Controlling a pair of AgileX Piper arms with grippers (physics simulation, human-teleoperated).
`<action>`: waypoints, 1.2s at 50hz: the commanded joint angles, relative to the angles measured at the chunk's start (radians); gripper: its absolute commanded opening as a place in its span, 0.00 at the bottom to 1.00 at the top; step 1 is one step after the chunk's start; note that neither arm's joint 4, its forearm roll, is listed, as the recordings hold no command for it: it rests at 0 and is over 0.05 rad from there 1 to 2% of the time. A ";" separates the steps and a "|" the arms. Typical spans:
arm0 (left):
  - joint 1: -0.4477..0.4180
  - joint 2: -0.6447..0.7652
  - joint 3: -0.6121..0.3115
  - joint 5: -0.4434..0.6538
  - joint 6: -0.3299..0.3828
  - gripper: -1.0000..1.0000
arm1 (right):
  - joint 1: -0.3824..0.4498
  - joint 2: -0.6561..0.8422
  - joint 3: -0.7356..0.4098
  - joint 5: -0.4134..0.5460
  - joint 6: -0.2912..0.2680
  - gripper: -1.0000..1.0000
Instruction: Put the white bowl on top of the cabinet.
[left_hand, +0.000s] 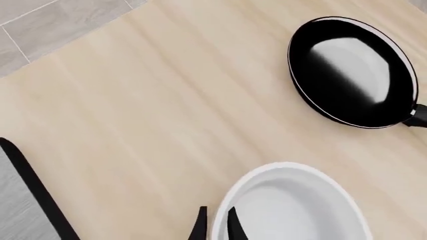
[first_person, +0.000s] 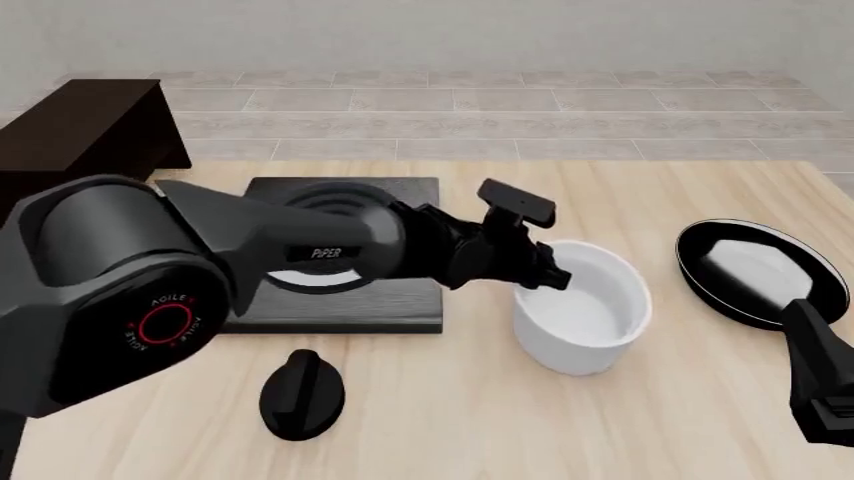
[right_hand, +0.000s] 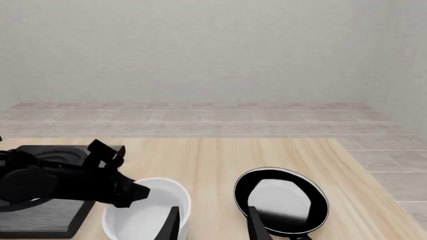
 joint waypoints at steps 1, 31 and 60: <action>0.015 -0.078 0.044 0.003 -0.043 0.00 | 0.000 0.000 0.000 0.000 0.000 1.00; 0.020 -0.304 0.155 0.017 -0.047 0.00 | 0.000 0.000 0.000 0.000 0.000 1.00; 0.068 -0.457 0.231 0.048 -0.006 0.00 | 0.000 0.000 0.000 0.000 0.000 1.00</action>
